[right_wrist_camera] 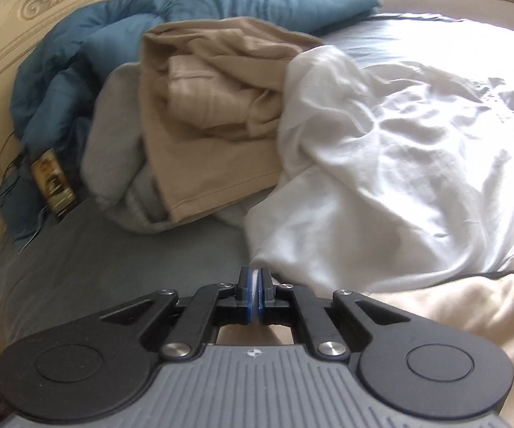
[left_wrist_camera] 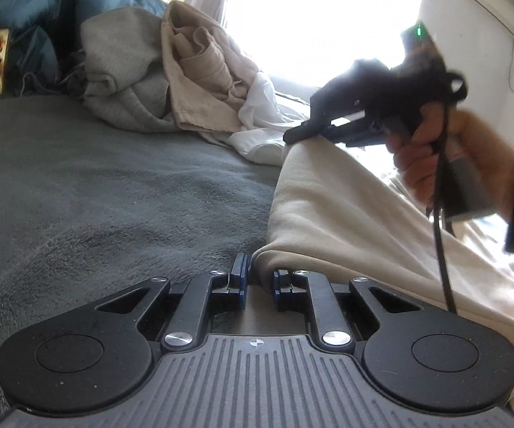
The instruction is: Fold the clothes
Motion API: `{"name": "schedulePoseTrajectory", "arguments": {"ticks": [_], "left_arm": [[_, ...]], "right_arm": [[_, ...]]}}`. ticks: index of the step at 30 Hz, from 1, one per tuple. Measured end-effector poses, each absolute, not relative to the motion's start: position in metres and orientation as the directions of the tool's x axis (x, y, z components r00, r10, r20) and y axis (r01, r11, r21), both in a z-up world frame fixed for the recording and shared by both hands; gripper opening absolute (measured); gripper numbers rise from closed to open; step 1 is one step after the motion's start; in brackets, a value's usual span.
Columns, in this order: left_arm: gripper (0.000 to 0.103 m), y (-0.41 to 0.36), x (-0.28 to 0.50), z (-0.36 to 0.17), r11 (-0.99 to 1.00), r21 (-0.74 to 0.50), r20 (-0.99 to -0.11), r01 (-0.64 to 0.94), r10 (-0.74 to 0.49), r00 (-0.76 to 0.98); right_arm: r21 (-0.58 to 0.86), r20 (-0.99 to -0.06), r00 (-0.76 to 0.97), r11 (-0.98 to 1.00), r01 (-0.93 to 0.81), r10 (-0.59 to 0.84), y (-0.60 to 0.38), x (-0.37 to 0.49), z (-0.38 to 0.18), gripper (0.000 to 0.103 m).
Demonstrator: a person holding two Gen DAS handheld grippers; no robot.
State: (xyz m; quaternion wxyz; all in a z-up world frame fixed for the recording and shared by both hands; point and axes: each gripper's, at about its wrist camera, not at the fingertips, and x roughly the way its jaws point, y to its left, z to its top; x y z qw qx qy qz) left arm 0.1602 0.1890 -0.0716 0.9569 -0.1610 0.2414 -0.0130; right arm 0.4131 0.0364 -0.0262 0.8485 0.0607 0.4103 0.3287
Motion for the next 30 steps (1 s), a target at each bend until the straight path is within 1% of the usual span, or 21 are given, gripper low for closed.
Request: {"name": "schedulePoseTrajectory", "arguments": {"ticks": [2, 3, 4, 8, 11, 16, 17, 20, 23, 26, 28, 30], "left_arm": [[0.014, 0.193, 0.16, -0.072, 0.936, -0.347, -0.455, -0.057, -0.115, 0.883], [0.013, 0.197, 0.16, -0.073, 0.925, -0.374, -0.451, -0.059, -0.126, 0.884], [0.014, 0.202, 0.159, -0.074, 0.907, -0.418, -0.447, -0.058, -0.149, 0.882], [0.013, 0.229, 0.159, -0.087, 0.78, -0.623, -0.414, -0.053, -0.271, 0.869], [0.013, 0.245, 0.161, -0.097, 0.674, -0.737, -0.376, -0.052, -0.344, 0.86], [0.014, 0.265, 0.164, -0.111, 0.517, -0.856, -0.285, -0.013, -0.45, 0.846], [0.014, 0.268, 0.164, -0.115, 0.48, -0.877, -0.264, -0.009, -0.467, 0.844], [0.014, 0.274, 0.163, -0.121, 0.407, -0.913, -0.218, 0.002, -0.494, 0.842], [0.014, 0.272, 0.162, -0.12, 0.411, -0.912, -0.212, 0.006, -0.483, 0.85], [0.014, 0.271, 0.164, -0.121, 0.408, -0.913, -0.208, 0.001, -0.468, 0.859], [0.014, 0.272, 0.165, -0.122, 0.397, -0.918, -0.209, -0.012, -0.457, 0.865], [0.014, 0.273, 0.168, -0.121, 0.383, -0.923, -0.216, -0.03, -0.455, 0.864]], "right_arm": [[0.389, -0.655, 0.448, 0.78, -0.49, 0.608, 0.039, 0.424, -0.033, 0.002], [0.377, -0.656, 0.465, 0.792, -0.481, 0.595, 0.039, 0.427, -0.036, 0.0], [0.363, -0.656, 0.485, 0.805, -0.468, 0.578, 0.038, 0.43, -0.039, 0.0], [0.411, -0.643, 0.504, 0.815, -0.409, 0.577, 0.027, 0.444, -0.046, 0.0], [0.38, -0.618, 0.533, 0.814, -0.44, 0.577, 0.017, 0.434, -0.031, 0.0], [0.376, -0.569, 0.548, 0.787, -0.489, 0.613, -0.029, 0.397, 0.02, 0.001], [0.378, -0.558, 0.554, 0.784, -0.493, 0.618, -0.044, 0.384, 0.032, 0.002], [0.361, -0.535, 0.595, 0.799, -0.481, 0.6, -0.098, 0.332, 0.071, 0.003], [0.353, -0.524, 0.639, 0.827, -0.438, 0.563, -0.159, 0.269, 0.104, 0.005], [0.332, -0.519, 0.698, 0.869, -0.367, 0.493, -0.22, 0.199, 0.128, 0.009], [0.334, -0.518, 0.731, 0.892, -0.305, 0.444, -0.257, 0.154, 0.135, 0.018], [0.351, -0.526, 0.747, 0.904, -0.246, 0.407, -0.291, 0.114, 0.137, 0.025]]}}
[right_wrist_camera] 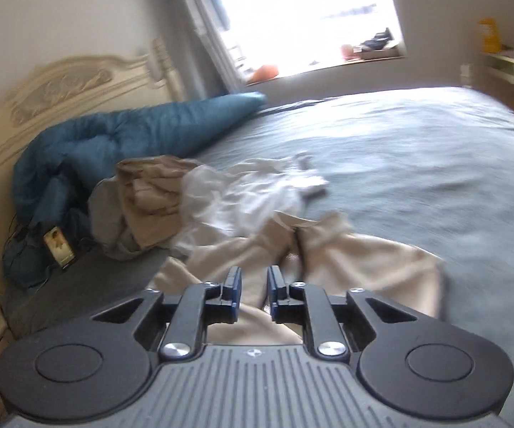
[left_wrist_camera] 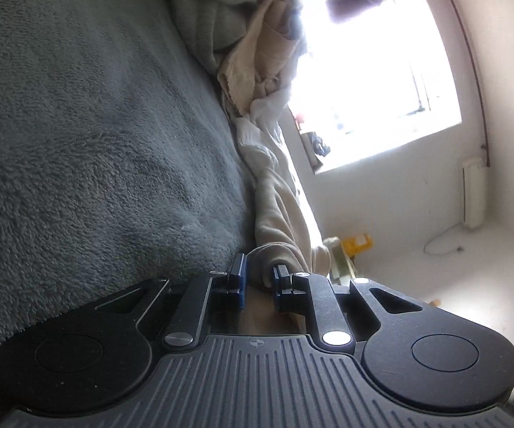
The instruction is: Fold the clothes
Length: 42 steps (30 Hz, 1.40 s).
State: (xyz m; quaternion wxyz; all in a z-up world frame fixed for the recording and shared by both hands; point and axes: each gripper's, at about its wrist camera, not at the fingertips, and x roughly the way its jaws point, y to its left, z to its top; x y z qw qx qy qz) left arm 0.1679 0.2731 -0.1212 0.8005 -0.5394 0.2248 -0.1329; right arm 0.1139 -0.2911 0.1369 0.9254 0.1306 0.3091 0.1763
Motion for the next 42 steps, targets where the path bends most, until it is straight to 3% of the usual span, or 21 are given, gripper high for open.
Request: {"name": "schedulePoseTrajectory", "arguments": {"ticks": [6, 14, 19, 24, 27, 29, 31, 37, 42], "left_arm": [[0.016, 0.284, 0.18, -0.116, 0.321, -0.937, -0.299, -0.14, -0.526, 0.796], [0.035, 0.296, 0.166, -0.087, 0.464, -0.859, -0.447, -0.215, -0.478, 0.756], [0.039, 0.299, 0.144, -0.075, 0.562, -0.8, -0.481, -0.208, -0.396, 0.782], [0.042, 0.26, 0.135, -0.064, 0.765, -0.637, -0.533, -0.095, -0.348, 0.771], [0.043, 0.231, 0.139, -0.059, 0.875, -0.481, -0.569, -0.055, -0.264, 0.779], [0.043, 0.217, 0.143, -0.056, 0.916, -0.4, -0.576, -0.029, -0.227, 0.785], [0.043, 0.208, 0.144, -0.056, 0.943, -0.333, -0.585, -0.018, -0.192, 0.788], [0.043, 0.194, 0.152, -0.057, 0.976, -0.213, -0.601, -0.042, -0.097, 0.793], [0.044, 0.192, 0.158, -0.06, 0.977, -0.206, -0.596, -0.054, -0.081, 0.799]], "right_arm": [[0.463, -0.628, 0.652, 0.877, -0.128, 0.426, -0.33, 0.077, 0.081, 0.033], [0.635, -0.629, 0.561, 0.772, -0.028, 0.538, -0.308, 0.14, -0.002, 0.039], [0.604, -0.71, 0.506, 0.793, 0.079, 0.49, -0.3, 0.18, -0.032, 0.042], [0.574, -0.745, 0.46, 0.815, 0.073, 0.483, -0.287, 0.191, -0.046, 0.048], [0.569, -0.734, 0.455, 0.822, 0.008, 0.504, -0.275, 0.191, -0.04, 0.036], [0.518, -0.747, 0.466, 0.855, -0.038, 0.473, -0.265, 0.19, -0.036, 0.018], [0.497, -0.743, 0.486, 0.866, -0.063, 0.461, -0.262, 0.189, -0.03, 0.011], [0.469, -0.631, 0.647, 0.875, -0.12, 0.427, -0.284, 0.186, 0.027, 0.009], [0.404, -0.676, 0.644, 0.911, -0.083, 0.358, -0.296, 0.191, 0.019, 0.009]]}}
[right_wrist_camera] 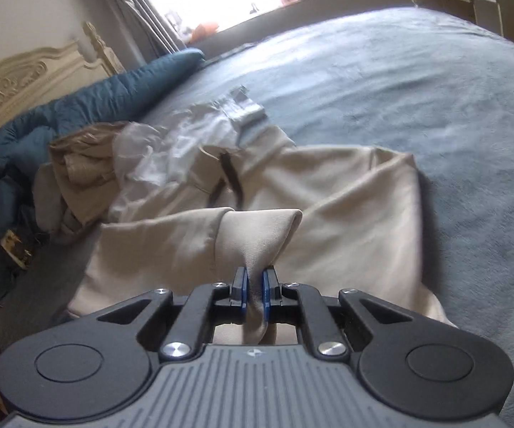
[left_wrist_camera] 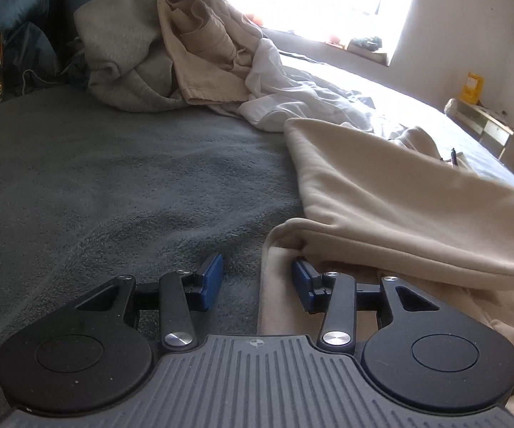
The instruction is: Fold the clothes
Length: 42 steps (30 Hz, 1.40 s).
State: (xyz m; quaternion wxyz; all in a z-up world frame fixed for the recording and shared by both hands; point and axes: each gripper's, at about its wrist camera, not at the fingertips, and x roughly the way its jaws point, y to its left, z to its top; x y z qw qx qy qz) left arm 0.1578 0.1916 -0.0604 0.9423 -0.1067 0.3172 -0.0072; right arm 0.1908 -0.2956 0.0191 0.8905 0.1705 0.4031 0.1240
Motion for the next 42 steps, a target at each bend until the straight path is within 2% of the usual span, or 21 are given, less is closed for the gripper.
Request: {"name": "schedulePoseTrajectory", "arguments": {"ticks": [2, 7, 11, 13, 14, 16, 21, 23, 27, 32, 38, 42], "left_arm": [[0.044, 0.192, 0.158, -0.061, 0.977, -0.208, -0.593, -0.055, -0.081, 0.801], [0.044, 0.191, 0.159, -0.06, 0.981, -0.191, -0.591, -0.043, -0.08, 0.803], [0.044, 0.193, 0.156, -0.062, 0.979, -0.201, -0.583, -0.038, -0.088, 0.808], [0.044, 0.195, 0.153, -0.06, 0.977, -0.211, -0.578, -0.031, -0.099, 0.81], [0.044, 0.198, 0.15, -0.059, 0.975, -0.223, -0.575, -0.024, -0.111, 0.811], [0.044, 0.208, 0.144, -0.056, 0.963, -0.271, -0.558, -0.01, -0.148, 0.817], [0.045, 0.24, 0.14, -0.05, 0.899, -0.437, -0.493, -0.008, -0.232, 0.839], [0.045, 0.243, 0.148, -0.048, 0.885, -0.466, -0.486, -0.018, -0.239, 0.841], [0.045, 0.22, 0.168, -0.045, 0.9, -0.435, -0.476, 0.029, -0.258, 0.841], [0.045, 0.192, 0.182, -0.059, 0.94, -0.342, -0.518, 0.014, -0.201, 0.831], [0.045, 0.212, 0.176, -0.076, 0.87, -0.493, -0.46, 0.028, -0.287, 0.84], [0.045, 0.225, 0.173, -0.085, 0.822, -0.565, -0.41, 0.063, -0.347, 0.844]], "right_arm": [[0.403, -0.69, 0.633, 0.913, -0.067, 0.351, -0.3, 0.191, 0.012, 0.009], [0.448, -0.652, 0.662, 0.892, -0.056, 0.369, -0.312, 0.183, 0.016, 0.009], [0.331, -0.767, 0.578, 0.943, -0.012, 0.277, -0.308, 0.196, -0.026, 0.012], [0.327, -0.777, 0.568, 0.945, -0.008, 0.273, -0.308, 0.196, -0.038, 0.013], [0.335, -0.773, 0.571, 0.942, -0.004, 0.277, -0.31, 0.195, -0.036, 0.014], [0.31, -0.765, 0.593, 0.951, -0.001, 0.25, -0.311, 0.189, -0.021, 0.026], [0.131, -0.697, 0.707, 0.991, -0.036, 0.118, -0.305, 0.169, 0.023, 0.03], [0.145, -0.674, 0.721, 0.986, -0.082, 0.16, -0.295, 0.168, 0.034, 0.03], [0.149, -0.659, 0.702, 0.961, -0.232, 0.272, -0.24, 0.178, 0.037, 0.03], [0.138, -0.634, 0.664, 0.903, -0.408, 0.397, -0.156, 0.203, 0.04, 0.03], [0.103, -0.649, 0.576, 0.808, -0.581, 0.497, -0.047, 0.255, 0.04, 0.03], [0.098, -0.691, 0.531, 0.791, -0.603, 0.49, 0.013, 0.303, 0.032, 0.041]]}}
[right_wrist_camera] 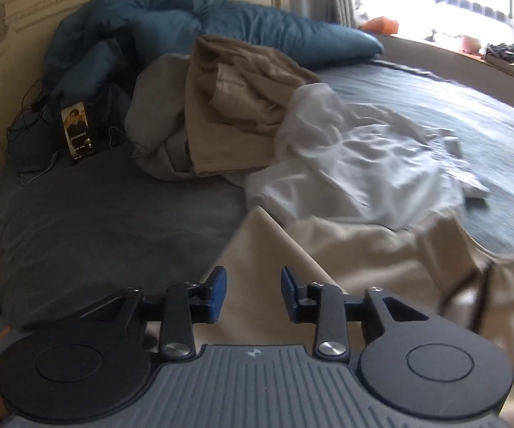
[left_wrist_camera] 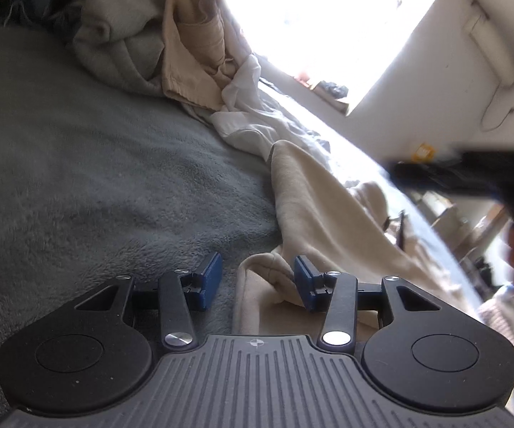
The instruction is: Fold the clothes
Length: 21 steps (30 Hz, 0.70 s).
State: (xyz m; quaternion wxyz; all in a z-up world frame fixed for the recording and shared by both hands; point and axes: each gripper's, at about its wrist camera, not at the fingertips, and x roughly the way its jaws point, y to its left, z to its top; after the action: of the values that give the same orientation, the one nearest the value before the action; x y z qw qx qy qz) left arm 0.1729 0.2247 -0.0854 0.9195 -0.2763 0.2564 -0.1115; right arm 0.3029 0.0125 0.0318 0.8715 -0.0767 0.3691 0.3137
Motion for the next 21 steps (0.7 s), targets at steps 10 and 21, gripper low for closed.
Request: {"name": "schedulePoseTrajectory", "arguments": {"ticks": [10, 21], "left_arm": [[0.043, 0.219, 0.166, -0.089, 0.843, -0.525, -0.385, 0.121, -0.361, 0.849], [0.043, 0.225, 0.155, -0.088, 0.831, -0.51, -0.324, 0.222, -0.424, 0.845]], "right_arm": [[-0.023, -0.9, 0.378, 0.842, -0.538, 0.216, 0.122, 0.411, -0.01, 0.054], [0.225, -0.77, 0.495, 0.897, -0.38, 0.403, 0.034, 0.391, 0.007, 0.009]]}}
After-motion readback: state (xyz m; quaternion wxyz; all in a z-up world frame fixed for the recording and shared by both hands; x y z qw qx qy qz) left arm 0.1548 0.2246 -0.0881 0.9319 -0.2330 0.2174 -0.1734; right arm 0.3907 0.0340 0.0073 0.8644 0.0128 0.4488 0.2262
